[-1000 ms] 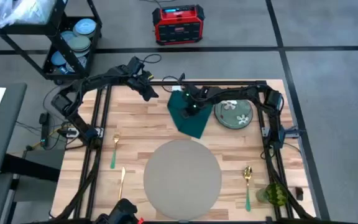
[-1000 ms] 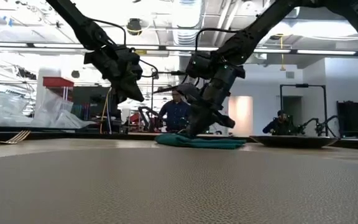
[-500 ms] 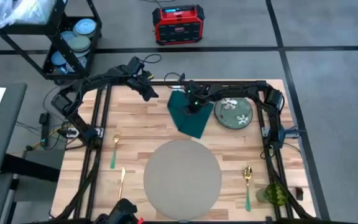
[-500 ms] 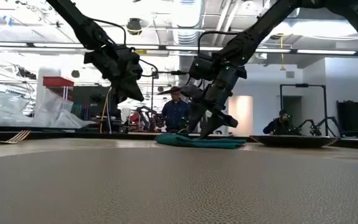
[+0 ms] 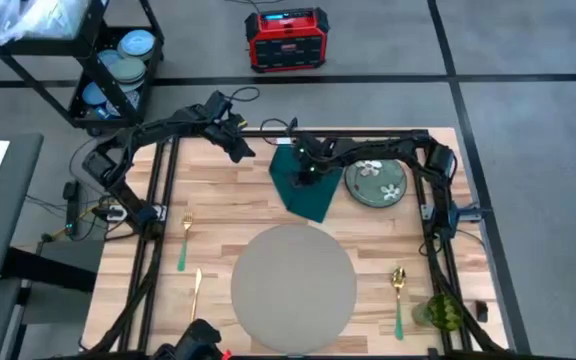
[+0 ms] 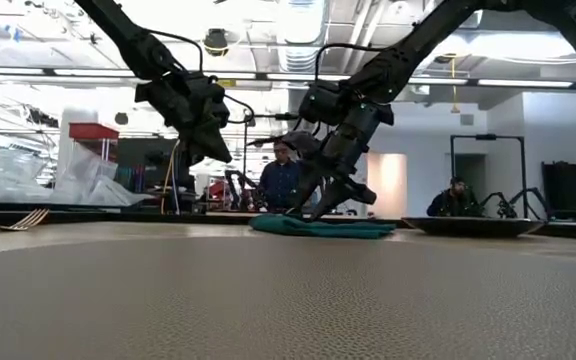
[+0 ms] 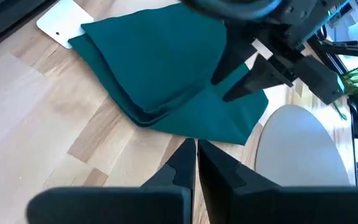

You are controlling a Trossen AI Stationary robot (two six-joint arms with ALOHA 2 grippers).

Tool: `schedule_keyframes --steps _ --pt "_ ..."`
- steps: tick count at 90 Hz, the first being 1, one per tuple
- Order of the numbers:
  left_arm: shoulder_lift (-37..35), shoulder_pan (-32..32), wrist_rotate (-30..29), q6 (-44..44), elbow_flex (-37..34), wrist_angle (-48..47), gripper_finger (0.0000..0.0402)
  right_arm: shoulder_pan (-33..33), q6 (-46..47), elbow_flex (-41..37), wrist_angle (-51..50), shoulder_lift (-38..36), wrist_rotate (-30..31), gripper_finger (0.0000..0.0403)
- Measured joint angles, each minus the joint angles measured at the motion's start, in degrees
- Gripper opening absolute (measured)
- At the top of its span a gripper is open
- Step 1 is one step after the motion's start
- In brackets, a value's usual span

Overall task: Set table place
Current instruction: Fold the green napkin

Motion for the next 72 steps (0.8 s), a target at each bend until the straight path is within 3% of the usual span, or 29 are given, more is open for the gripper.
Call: schedule_keyframes --steps 43,58,72 --pt "0.0 -0.6 0.0 -1.6 0.0 -0.2 0.0 1.2 0.9 1.2 -3.1 2.3 -0.9 0.0137" --pt "0.0 -1.1 0.0 -2.1 0.0 -0.4 0.0 2.2 -2.2 10.7 -9.6 9.5 -6.7 0.0136" --pt "0.0 -1.2 0.1 -2.9 0.0 -0.4 0.0 3.6 -6.2 21.9 -18.7 15.4 -6.6 0.0135"
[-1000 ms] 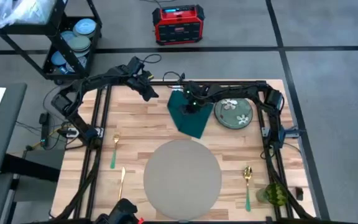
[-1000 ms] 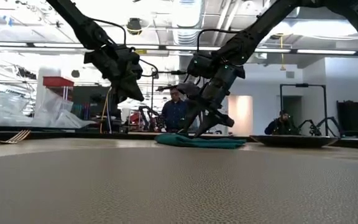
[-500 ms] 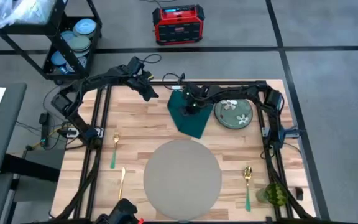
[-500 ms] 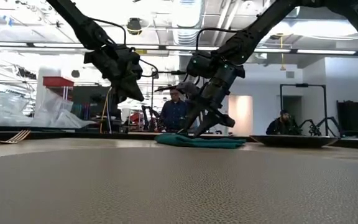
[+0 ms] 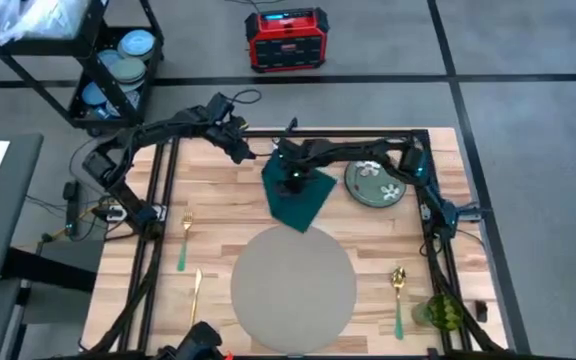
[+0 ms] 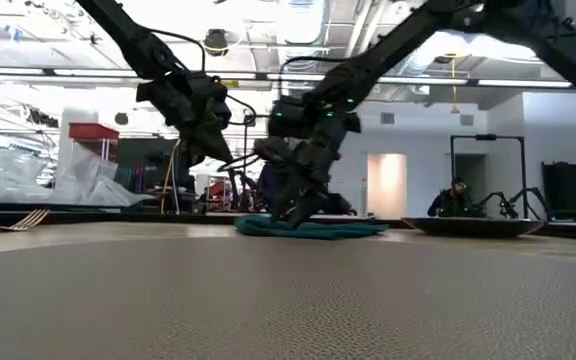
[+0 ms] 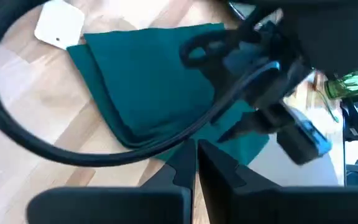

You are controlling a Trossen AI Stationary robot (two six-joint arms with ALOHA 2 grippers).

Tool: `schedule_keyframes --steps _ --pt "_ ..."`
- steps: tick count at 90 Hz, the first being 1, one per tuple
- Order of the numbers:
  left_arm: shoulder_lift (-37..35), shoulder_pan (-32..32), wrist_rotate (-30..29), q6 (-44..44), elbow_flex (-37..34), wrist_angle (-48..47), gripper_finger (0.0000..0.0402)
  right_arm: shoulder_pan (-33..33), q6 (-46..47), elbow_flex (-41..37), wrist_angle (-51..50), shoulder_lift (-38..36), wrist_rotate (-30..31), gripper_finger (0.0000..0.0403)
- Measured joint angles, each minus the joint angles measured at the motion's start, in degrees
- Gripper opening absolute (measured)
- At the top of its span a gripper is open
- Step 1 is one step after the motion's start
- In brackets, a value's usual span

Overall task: Set table place
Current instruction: Fold the green napkin

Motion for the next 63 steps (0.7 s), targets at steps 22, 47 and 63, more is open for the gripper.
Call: schedule_keyframes --steps 22,47,63 --pt "0.0 0.0 0.0 0.3 0.0 0.2 0.0 0.2 -5.3 7.2 -10.4 3.3 3.3 0.0073" --pt "0.0 0.0 0.0 0.2 0.0 0.3 0.0 -0.5 -8.7 7.1 -9.8 1.7 1.2 0.0004" --pt "0.0 -0.7 -0.1 -0.9 0.0 0.0 0.0 -1.2 -9.2 8.4 -12.1 1.4 1.0 0.0"
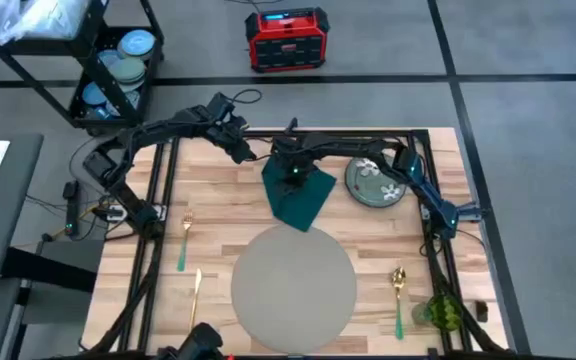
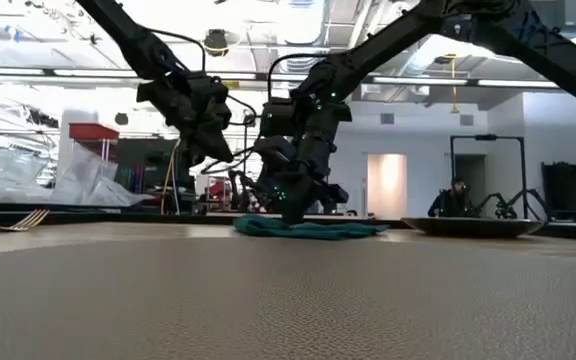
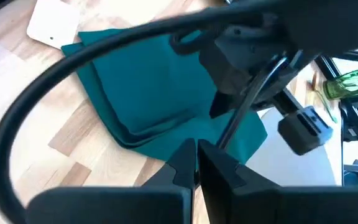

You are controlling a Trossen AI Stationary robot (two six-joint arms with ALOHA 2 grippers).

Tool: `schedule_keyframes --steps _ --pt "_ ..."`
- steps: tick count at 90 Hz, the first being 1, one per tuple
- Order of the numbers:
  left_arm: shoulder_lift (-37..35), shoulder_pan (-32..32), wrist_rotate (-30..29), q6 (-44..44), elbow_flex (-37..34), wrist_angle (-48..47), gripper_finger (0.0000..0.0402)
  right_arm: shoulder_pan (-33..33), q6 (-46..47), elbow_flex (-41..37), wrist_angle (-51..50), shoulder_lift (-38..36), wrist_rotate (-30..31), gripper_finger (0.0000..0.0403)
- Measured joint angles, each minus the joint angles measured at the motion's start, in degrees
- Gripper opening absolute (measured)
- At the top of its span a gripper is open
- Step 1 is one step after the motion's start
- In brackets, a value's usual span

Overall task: Set table place
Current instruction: Fold the green napkin

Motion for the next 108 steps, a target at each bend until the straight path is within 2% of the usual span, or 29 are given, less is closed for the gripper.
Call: schedule_keyframes --steps 16,37,45,51,61,66,72,108 --pt "0.0 -1.2 0.0 0.8 0.0 -1.4 0.0 -0.4 -5.2 0.3 -2.7 -0.4 -2.5 0.0017" --pt "0.0 -2.0 -0.1 3.5 0.0 -4.6 0.0 -1.4 -6.3 3.1 -6.0 -0.4 -3.4 0.0092" --pt "0.0 -2.1 -0.1 3.6 0.0 -5.6 0.0 -1.9 -6.3 6.0 -8.9 -0.3 -2.2 0.0115" --pt "0.0 -2.2 0.0 3.9 0.0 -6.1 0.0 -2.2 -9.0 9.5 -11.9 -0.3 2.0 0.0126" --pt "-0.1 -2.2 0.2 3.9 0.1 -6.2 0.0 -1.9 -17.6 12.4 -14.0 -0.3 12.1 0.0132" --pt "-0.1 -2.2 -0.1 3.8 0.1 -6.4 0.0 -1.7 -21.5 12.6 -13.7 -0.1 14.4 0.0133" --pt "-0.1 -2.3 -0.2 3.3 0.1 -6.7 0.0 -1.6 -24.9 12.6 -14.5 0.1 15.2 0.0133" --pt "0.0 -4.2 -0.1 6.4 0.0 -14.2 0.0 0.4 -30.5 12.6 -14.6 1.1 13.2 0.0141"
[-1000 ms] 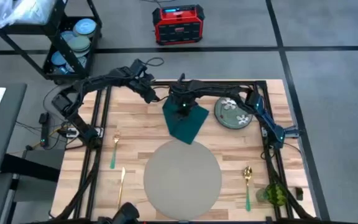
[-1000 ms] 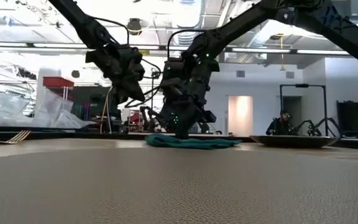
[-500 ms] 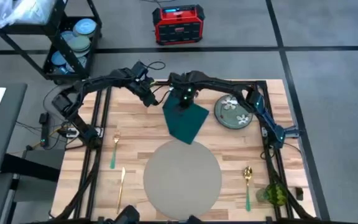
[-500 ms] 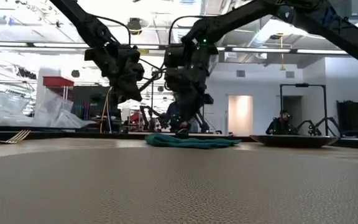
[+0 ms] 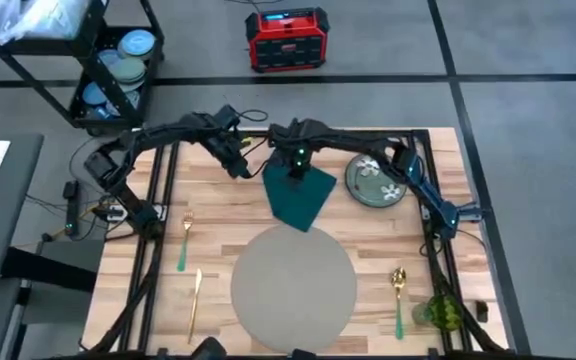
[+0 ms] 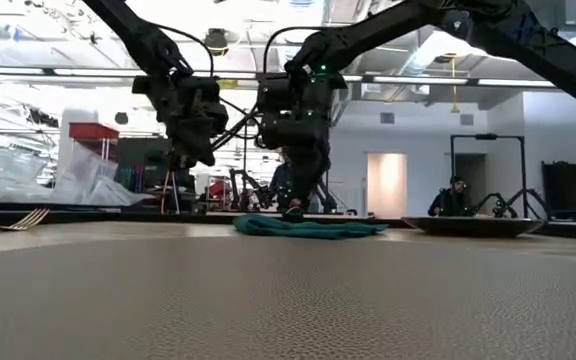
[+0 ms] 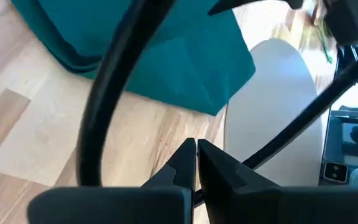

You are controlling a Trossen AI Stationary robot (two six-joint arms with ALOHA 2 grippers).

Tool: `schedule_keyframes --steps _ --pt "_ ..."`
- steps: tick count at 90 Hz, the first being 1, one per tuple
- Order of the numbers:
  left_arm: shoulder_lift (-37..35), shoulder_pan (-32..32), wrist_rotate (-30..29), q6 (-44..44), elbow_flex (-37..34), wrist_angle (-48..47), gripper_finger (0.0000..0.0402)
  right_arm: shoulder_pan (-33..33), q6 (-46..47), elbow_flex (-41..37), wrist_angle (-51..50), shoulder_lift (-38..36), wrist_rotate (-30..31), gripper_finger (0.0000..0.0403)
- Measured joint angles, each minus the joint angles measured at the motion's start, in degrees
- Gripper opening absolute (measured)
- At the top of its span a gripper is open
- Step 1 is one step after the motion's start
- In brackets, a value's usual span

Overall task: Set table place
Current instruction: Fold the green napkin

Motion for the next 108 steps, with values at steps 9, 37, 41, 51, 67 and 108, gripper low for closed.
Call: schedule_keyframes --steps 9,37,41,51,67,108 --pt "0.0 -0.6 -0.1 -0.8 0.0 0.1 0.0 0.3 0.4 0.0 0.3 0.0 -0.1 0.0148" --pt "0.0 -1.6 -0.3 -1.3 0.0 -1.6 0.0 2.2 3.1 0.0 0.4 4.6 -0.6 0.0156" --pt "0.0 -1.3 -0.3 -0.5 0.0 -2.7 0.0 2.4 3.1 0.5 1.0 4.6 -0.4 0.0156" --pt "0.0 -0.1 -0.1 2.3 0.0 -5.8 0.0 2.5 3.1 2.3 2.0 4.4 -0.4 0.0154" --pt "-1.1 4.0 -5.0 4.5 0.0 -10.1 0.0 2.3 3.3 2.7 2.1 4.7 -1.7 0.015" --pt "-3.9 10.4 -8.0 2.7 -0.1 -11.0 0.0 2.6 2.1 15.0 -8.2 12.8 1.0 0.0148"
